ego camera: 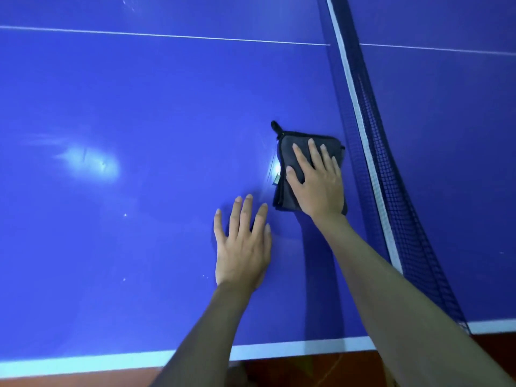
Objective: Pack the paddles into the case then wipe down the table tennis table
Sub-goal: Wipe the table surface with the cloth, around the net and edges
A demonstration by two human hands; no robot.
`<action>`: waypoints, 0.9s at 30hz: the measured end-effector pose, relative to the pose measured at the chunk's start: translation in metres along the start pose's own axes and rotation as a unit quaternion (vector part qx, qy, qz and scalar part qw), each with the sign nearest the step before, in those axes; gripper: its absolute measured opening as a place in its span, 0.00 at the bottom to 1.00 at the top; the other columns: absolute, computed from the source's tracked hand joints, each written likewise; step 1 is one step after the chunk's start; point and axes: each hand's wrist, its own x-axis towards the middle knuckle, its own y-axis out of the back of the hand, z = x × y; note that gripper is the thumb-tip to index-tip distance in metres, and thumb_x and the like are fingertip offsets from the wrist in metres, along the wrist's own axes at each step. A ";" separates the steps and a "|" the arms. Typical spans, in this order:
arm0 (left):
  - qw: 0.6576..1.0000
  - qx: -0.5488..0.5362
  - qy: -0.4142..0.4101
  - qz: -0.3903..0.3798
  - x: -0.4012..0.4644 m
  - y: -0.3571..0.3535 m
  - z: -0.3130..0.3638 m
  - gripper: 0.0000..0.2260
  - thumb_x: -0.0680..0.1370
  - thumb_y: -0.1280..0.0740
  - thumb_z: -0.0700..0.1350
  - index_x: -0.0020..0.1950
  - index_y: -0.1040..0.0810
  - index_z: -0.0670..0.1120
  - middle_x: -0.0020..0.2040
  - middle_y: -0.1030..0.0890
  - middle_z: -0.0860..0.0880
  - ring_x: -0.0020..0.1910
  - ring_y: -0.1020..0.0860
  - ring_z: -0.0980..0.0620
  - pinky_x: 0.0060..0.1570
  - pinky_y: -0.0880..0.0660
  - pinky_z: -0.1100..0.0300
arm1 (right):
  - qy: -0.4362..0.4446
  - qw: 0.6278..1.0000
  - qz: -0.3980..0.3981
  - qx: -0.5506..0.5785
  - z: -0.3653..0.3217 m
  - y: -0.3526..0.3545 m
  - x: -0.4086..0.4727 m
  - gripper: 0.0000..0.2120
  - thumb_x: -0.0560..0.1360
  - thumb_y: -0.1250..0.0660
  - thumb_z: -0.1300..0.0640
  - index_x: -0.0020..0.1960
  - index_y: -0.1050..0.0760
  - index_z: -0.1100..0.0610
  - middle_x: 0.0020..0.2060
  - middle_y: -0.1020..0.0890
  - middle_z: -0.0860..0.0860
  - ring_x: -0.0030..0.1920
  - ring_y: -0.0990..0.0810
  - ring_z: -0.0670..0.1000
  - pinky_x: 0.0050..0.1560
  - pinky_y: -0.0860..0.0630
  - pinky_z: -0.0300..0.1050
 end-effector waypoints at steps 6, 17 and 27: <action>0.999 -0.026 0.014 0.019 0.000 0.005 0.000 0.20 0.87 0.51 0.51 0.78 0.34 0.50 0.79 0.33 0.47 0.81 0.39 0.46 0.77 0.45 0.36 | -0.012 0.999 0.017 -0.024 -0.009 0.001 -0.133 0.28 0.86 0.51 0.37 0.83 0.40 0.45 0.83 0.40 0.51 0.83 0.42 0.56 0.82 0.43 0.57; 0.992 -0.034 0.043 0.112 -0.012 0.046 -0.098 0.15 0.86 0.43 0.47 0.70 0.28 0.47 0.71 0.25 0.46 0.75 0.30 0.45 0.75 0.39 0.40 | -0.030 0.999 0.002 -0.013 -0.046 0.009 -0.305 0.29 0.85 0.45 0.38 0.83 0.39 0.45 0.83 0.40 0.52 0.83 0.41 0.59 0.80 0.40 0.63; 0.995 -0.010 0.084 0.053 -0.020 0.029 -0.130 0.18 0.88 0.51 0.50 0.72 0.29 0.47 0.75 0.28 0.49 0.79 0.36 0.47 0.77 0.48 0.39 | -0.045 0.998 0.002 -0.050 -0.064 -0.005 -0.153 0.30 0.84 0.48 0.38 0.84 0.43 0.44 0.84 0.42 0.53 0.83 0.44 0.60 0.81 0.46 0.64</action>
